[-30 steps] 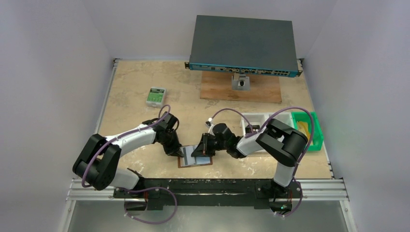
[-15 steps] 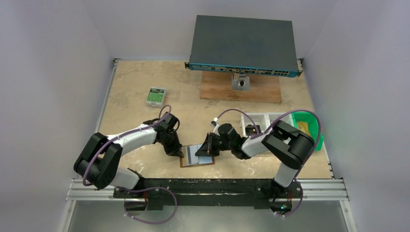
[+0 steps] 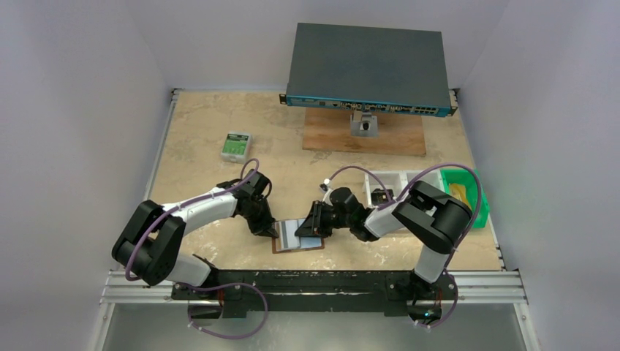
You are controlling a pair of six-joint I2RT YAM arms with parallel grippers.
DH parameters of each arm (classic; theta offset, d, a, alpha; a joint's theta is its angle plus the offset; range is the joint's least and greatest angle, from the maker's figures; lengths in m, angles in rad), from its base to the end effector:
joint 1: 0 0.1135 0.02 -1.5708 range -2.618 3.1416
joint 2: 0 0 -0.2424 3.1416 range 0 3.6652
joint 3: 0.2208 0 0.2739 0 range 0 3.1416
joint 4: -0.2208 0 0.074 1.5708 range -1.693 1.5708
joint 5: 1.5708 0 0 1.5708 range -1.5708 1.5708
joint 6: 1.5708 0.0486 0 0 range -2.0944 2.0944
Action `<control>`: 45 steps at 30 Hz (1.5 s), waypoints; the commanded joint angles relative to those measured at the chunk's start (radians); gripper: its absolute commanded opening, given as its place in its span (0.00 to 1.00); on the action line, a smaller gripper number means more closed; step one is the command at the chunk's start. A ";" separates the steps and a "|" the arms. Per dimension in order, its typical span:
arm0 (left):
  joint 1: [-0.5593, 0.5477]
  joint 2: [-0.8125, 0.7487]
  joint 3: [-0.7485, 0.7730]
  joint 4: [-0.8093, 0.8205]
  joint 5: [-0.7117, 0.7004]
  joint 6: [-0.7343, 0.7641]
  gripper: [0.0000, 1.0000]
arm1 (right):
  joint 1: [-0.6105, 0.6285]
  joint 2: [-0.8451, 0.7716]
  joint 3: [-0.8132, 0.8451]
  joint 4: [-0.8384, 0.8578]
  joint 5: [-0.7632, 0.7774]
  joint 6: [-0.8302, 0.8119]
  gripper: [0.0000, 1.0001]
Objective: Take the credit cards out of the card holder
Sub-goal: Remove the credit card from the card holder.
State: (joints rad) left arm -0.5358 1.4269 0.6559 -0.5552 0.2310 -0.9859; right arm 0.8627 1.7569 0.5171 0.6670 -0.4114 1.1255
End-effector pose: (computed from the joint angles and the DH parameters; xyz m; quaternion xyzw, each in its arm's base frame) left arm 0.2076 -0.1362 0.0925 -0.2063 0.9642 -0.1664 0.0089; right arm 0.1856 0.2466 0.0542 0.0157 0.8649 0.4905 0.1051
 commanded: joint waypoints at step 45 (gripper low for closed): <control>0.005 0.026 -0.021 -0.100 -0.190 0.069 0.00 | -0.065 -0.106 -0.081 -0.130 0.106 -0.048 0.00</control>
State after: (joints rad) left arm -0.5362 1.4265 0.6617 -0.5652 0.2237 -0.9798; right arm 0.8127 1.6905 0.4480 0.6369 -0.3859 1.1278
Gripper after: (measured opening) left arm 0.003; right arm 0.005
